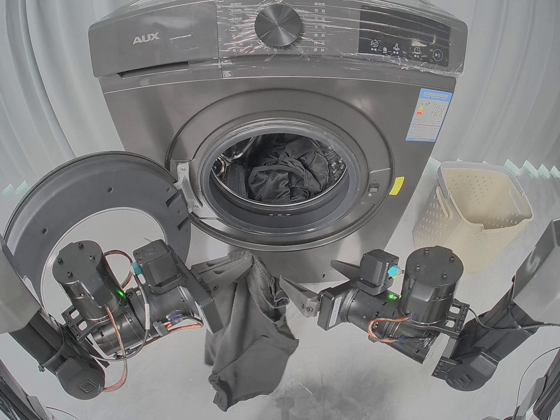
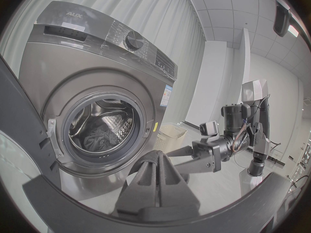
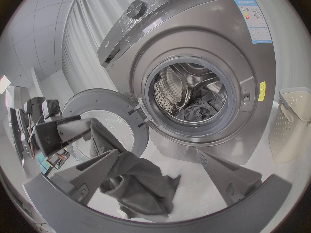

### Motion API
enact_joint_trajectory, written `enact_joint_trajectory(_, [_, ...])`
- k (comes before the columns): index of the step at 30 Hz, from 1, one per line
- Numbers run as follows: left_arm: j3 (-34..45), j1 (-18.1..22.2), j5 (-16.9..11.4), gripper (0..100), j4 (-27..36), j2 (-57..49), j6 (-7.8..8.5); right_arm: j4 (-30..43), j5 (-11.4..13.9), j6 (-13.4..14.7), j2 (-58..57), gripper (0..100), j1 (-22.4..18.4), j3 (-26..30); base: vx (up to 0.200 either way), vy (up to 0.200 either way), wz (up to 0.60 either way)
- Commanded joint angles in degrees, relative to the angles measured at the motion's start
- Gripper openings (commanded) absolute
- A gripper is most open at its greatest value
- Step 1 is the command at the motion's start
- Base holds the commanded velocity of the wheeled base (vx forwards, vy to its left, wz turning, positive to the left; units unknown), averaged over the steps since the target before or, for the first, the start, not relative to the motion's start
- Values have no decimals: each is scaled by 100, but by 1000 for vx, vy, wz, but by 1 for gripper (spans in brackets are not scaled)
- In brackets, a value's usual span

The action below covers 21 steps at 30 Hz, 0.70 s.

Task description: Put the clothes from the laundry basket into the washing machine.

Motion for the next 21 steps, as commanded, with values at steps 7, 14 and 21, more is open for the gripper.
enact_joint_trajectory(7, [-147, 44, 27, 0, -14, 23, -74, 2, -3, -168, 37, 100, -118, 198, 0, 0, 0])
enact_joint_trajectory(14, [-156, 79, 27, 0, -14, -12, -83, 2, -21, -203, 89, 100, -206, 322, 0, 0, 0])
enact_joint_trajectory(21, [-200, 123, 27, 0, -14, 14, -92, 2, -65, -317, 124, 100, -364, 497, 0, 0, 0])
